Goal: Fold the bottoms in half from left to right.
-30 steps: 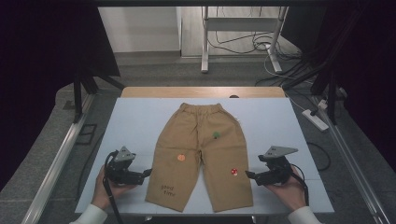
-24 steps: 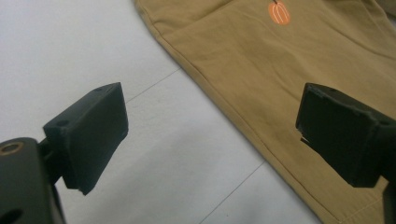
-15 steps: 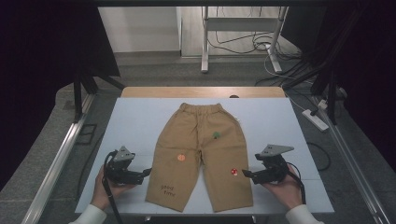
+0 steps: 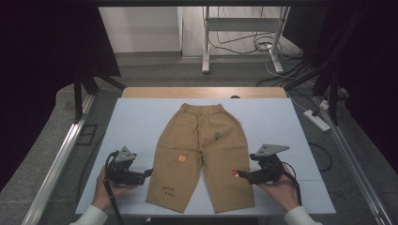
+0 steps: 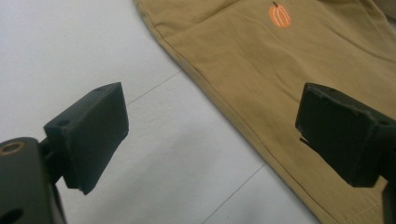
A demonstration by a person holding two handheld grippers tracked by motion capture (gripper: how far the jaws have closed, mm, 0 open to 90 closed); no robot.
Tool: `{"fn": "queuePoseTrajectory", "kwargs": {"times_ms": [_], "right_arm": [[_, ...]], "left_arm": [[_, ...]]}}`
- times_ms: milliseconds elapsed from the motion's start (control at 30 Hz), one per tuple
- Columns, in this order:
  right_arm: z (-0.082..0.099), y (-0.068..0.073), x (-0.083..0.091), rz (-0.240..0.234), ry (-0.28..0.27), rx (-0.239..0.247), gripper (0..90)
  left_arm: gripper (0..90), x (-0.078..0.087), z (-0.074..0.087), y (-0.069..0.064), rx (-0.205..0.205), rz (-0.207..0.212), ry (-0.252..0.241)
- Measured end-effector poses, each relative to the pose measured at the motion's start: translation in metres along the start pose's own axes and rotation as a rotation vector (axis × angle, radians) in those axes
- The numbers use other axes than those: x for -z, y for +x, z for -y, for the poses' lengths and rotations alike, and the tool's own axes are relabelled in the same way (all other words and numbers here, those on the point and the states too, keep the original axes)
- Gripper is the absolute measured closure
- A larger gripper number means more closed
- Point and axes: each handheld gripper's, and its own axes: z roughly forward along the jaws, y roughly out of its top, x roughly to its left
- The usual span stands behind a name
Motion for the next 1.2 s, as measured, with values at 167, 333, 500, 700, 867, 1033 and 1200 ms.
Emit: {"fn": "queuePoseTrajectory", "kwargs": {"times_ms": [167,333,500,700,867,1033,1200], "right_arm": [[-0.003,0.003,-0.005,-0.008,0.004,0.005,16.3],[-0.008,0.007,-0.009,-0.018,0.007,0.018,16.3],[-0.011,0.009,-0.013,-0.024,0.015,0.025,16.3],[-0.014,0.011,-0.016,-0.034,0.013,0.021,16.3],[-0.018,0.017,-0.022,-0.045,0.019,0.033,16.4],[-0.023,0.023,-0.028,-0.061,0.021,0.049,16.3],[-0.027,0.026,-0.033,-0.070,0.031,0.053,16.4]], "left_arm": [[9.3,0.000,0.000,-0.001,-0.002,0.001,0.001],[9.4,-0.001,-0.002,-0.001,-0.004,0.000,-0.002],[9.5,-0.003,-0.003,0.000,-0.006,0.002,0.004],[9.6,-0.002,-0.002,0.001,-0.001,0.001,0.000],[9.6,-0.002,-0.003,0.000,-0.001,0.001,-0.004],[9.8,-0.002,-0.003,0.001,-0.001,-0.001,-0.005],[9.8,-0.002,-0.003,0.001,-0.003,0.000,-0.003]]}}
